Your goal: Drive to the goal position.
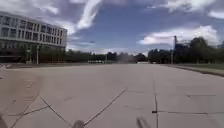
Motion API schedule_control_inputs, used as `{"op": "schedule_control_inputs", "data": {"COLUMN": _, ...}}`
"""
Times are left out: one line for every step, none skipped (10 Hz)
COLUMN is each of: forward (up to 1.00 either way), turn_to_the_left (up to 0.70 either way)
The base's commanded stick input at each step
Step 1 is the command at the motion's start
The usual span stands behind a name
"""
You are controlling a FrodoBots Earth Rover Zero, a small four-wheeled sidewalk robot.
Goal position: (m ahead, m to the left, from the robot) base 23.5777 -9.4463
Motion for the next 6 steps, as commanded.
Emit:
{"op": "schedule_control_inputs", "data": {"forward": 1.0, "turn_to_the_left": 0.0}}
{"op": "schedule_control_inputs", "data": {"forward": 1.0, "turn_to_the_left": 0.0}}
{"op": "schedule_control_inputs", "data": {"forward": 1.0, "turn_to_the_left": 0.0}}
{"op": "schedule_control_inputs", "data": {"forward": 1.0, "turn_to_the_left": 0.0}}
{"op": "schedule_control_inputs", "data": {"forward": 1.0, "turn_to_the_left": 0.0}}
{"op": "schedule_control_inputs", "data": {"forward": 1.0, "turn_to_the_left": 0.0}}
